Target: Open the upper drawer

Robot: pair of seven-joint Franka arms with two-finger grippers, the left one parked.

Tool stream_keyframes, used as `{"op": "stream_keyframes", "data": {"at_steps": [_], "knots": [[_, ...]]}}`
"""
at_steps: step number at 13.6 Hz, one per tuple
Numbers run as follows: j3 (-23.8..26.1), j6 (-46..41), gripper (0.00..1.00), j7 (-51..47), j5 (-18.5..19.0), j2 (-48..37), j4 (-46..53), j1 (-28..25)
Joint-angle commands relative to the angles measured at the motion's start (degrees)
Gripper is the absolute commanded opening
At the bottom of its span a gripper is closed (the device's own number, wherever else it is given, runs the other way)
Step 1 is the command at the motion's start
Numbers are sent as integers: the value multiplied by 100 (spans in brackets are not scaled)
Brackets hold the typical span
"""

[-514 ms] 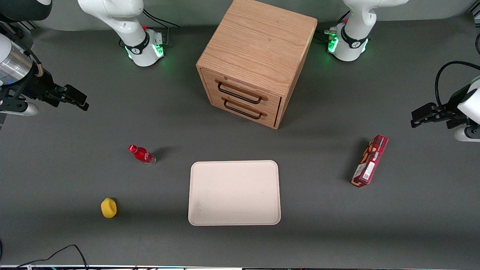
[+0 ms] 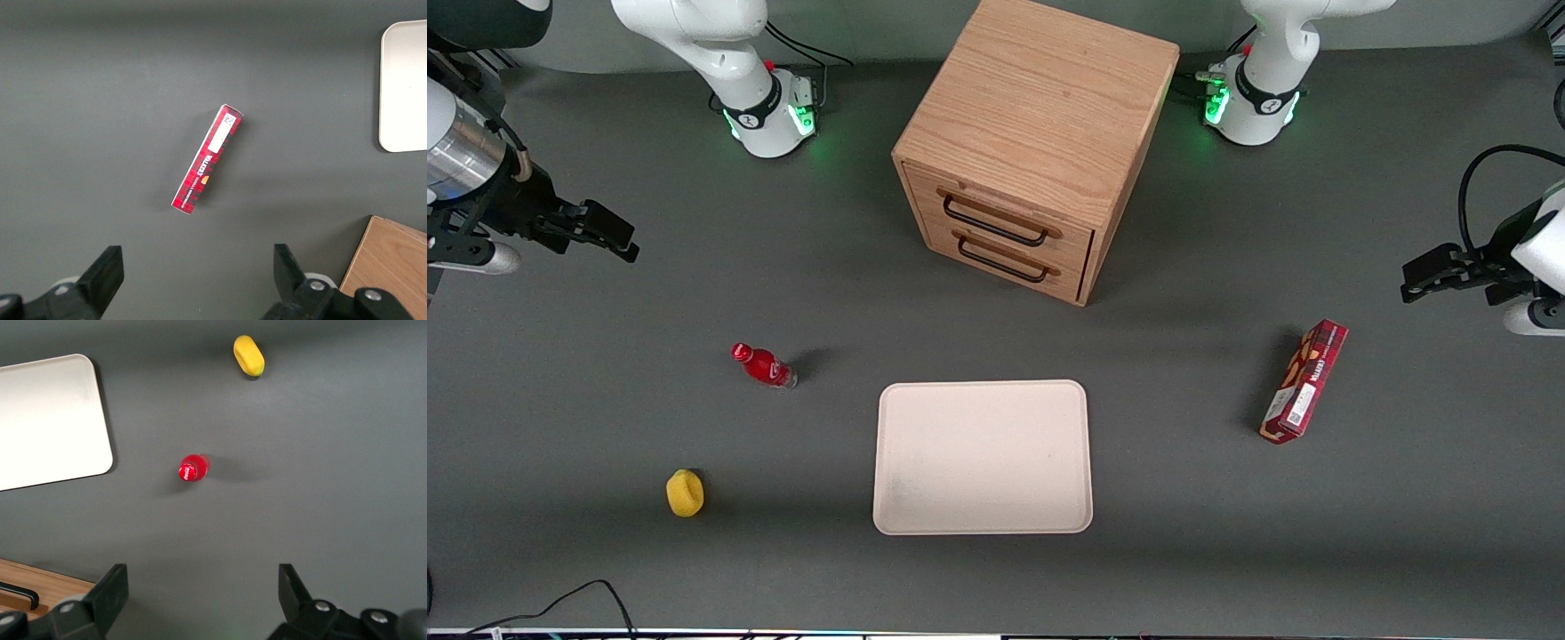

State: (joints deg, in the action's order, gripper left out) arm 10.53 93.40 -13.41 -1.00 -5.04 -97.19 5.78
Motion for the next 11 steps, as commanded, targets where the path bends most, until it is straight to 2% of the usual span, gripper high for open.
{"op": "stream_keyframes", "data": {"at_steps": [1,4,6,9,11], "knots": [[290,-68,100,487,-102,502,594,-77],[1150,-182,100,594,-146,1188,1262,-77],[1913,-200,100,586,-137,1601,1648,-103],[2943,-95,100,612,-85,2382,1791,-121],[3191,-24,100,612,-41,2831,2001,-374]]}}
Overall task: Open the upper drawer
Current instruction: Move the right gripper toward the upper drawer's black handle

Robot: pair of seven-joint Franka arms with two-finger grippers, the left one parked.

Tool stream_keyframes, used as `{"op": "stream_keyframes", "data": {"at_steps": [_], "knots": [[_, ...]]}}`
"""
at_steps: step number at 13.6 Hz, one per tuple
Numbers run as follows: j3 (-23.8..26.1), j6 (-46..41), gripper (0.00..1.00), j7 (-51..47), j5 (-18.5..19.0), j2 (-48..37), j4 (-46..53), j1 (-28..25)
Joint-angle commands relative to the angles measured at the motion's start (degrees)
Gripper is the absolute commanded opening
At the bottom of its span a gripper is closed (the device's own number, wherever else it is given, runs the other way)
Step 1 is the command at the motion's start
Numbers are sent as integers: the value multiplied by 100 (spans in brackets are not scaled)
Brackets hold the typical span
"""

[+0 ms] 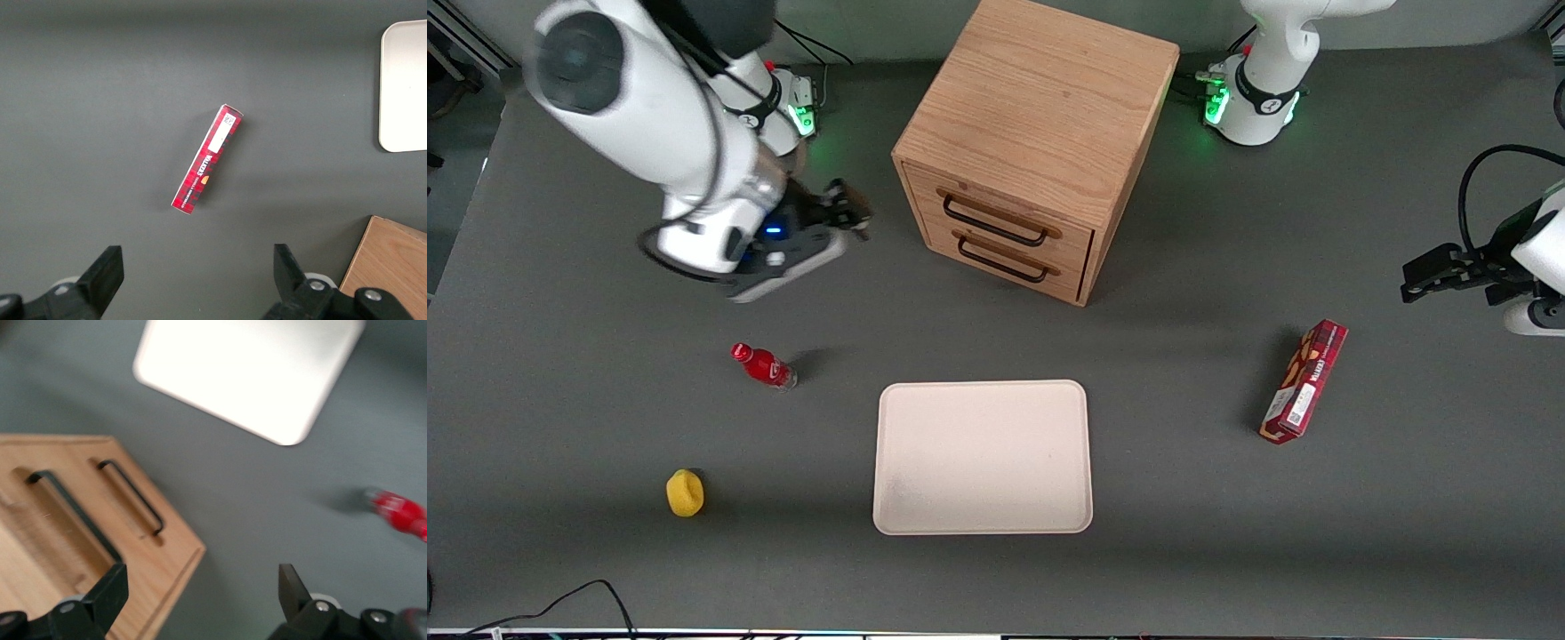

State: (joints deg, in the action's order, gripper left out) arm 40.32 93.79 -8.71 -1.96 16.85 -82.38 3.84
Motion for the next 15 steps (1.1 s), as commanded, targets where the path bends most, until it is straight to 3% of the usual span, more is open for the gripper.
{"op": "stream_keyframes", "data": {"at_steps": [1,4,7,15], "knots": [[257,-37,100,211,99,827,609,-382],[442,182,100,1360,143,1241,619,-560],[460,315,100,2029,591,1619,583,-893],[477,393,100,2681,618,1989,478,-1087]]}}
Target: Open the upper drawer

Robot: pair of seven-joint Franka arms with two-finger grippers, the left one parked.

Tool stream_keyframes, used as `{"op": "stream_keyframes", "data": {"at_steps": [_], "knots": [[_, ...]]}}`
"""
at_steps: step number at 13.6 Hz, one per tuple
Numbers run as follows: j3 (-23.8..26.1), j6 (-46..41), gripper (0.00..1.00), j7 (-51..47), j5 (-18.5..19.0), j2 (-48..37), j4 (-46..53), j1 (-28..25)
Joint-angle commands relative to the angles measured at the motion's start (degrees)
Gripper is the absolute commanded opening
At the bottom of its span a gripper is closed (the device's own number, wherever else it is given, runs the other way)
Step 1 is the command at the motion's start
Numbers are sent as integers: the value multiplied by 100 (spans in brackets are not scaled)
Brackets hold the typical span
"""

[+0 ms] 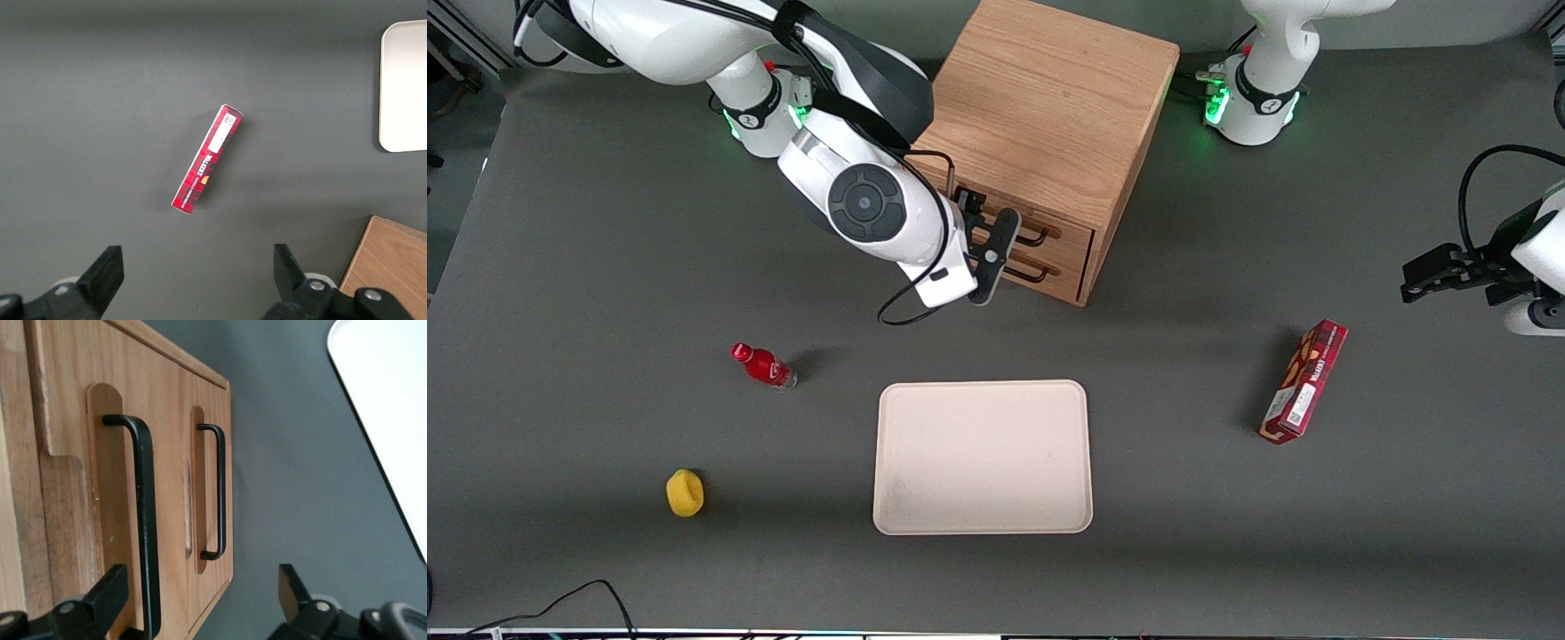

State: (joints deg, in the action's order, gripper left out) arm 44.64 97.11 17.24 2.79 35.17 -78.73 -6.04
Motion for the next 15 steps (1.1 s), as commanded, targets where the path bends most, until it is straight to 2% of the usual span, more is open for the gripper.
{"op": "stream_keyframes", "data": {"at_steps": [1,8,15], "knots": [[45,158,100,87,151,209,112,-107],[28,545,100,87,546,534,112,-222],[-235,713,100,464,635,544,138,-204]]}}
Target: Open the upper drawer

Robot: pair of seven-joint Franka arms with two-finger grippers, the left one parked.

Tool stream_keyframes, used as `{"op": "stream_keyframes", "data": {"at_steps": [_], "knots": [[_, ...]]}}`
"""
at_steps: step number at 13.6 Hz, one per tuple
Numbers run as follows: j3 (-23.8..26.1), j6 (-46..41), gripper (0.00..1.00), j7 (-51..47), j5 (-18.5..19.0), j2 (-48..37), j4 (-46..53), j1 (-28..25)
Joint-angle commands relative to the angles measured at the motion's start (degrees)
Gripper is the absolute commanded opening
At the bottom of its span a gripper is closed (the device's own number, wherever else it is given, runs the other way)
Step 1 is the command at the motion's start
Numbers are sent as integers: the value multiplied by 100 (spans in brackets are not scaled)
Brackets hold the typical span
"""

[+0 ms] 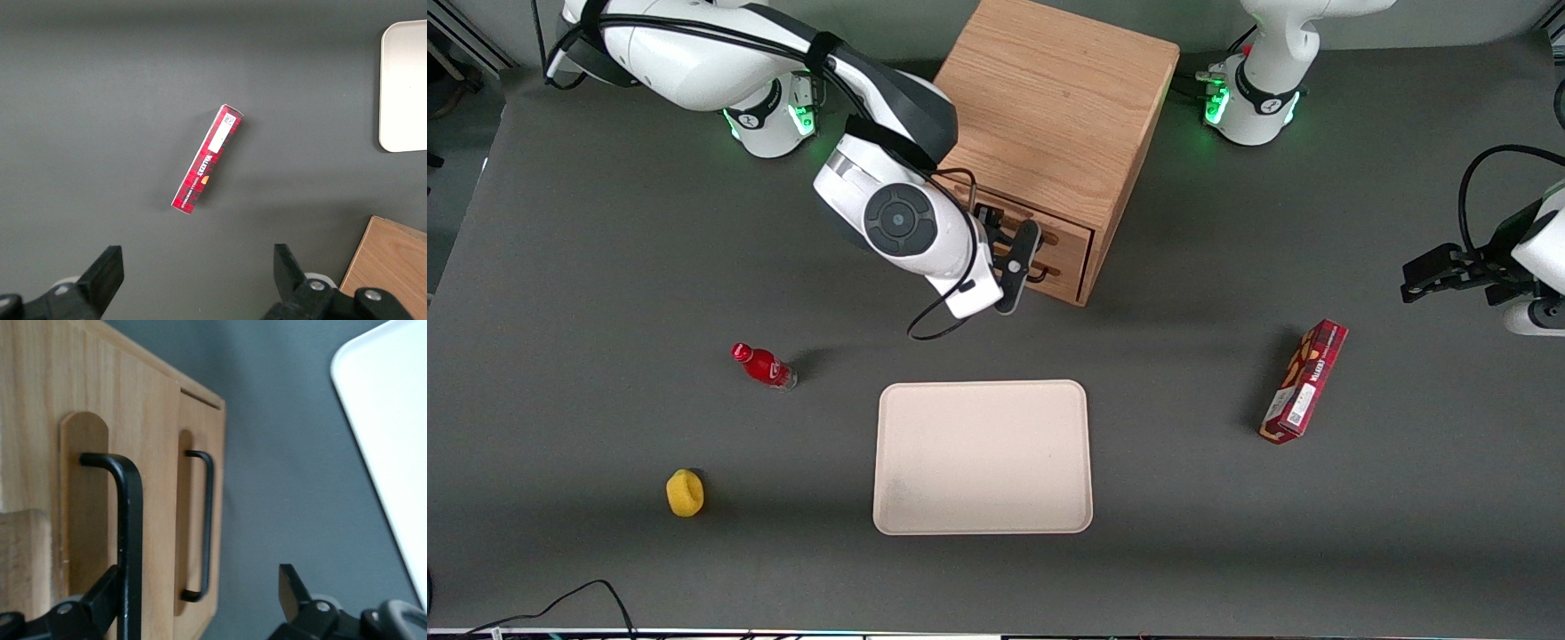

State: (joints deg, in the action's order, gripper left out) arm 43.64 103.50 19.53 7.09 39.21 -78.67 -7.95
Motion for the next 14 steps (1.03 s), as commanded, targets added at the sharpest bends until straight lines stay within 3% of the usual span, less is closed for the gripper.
{"op": "stream_keyframes", "data": {"at_steps": [1,14], "knots": [[-180,74,100,253,257,139,141,-14],[-857,794,100,640,337,51,299,56]]}}
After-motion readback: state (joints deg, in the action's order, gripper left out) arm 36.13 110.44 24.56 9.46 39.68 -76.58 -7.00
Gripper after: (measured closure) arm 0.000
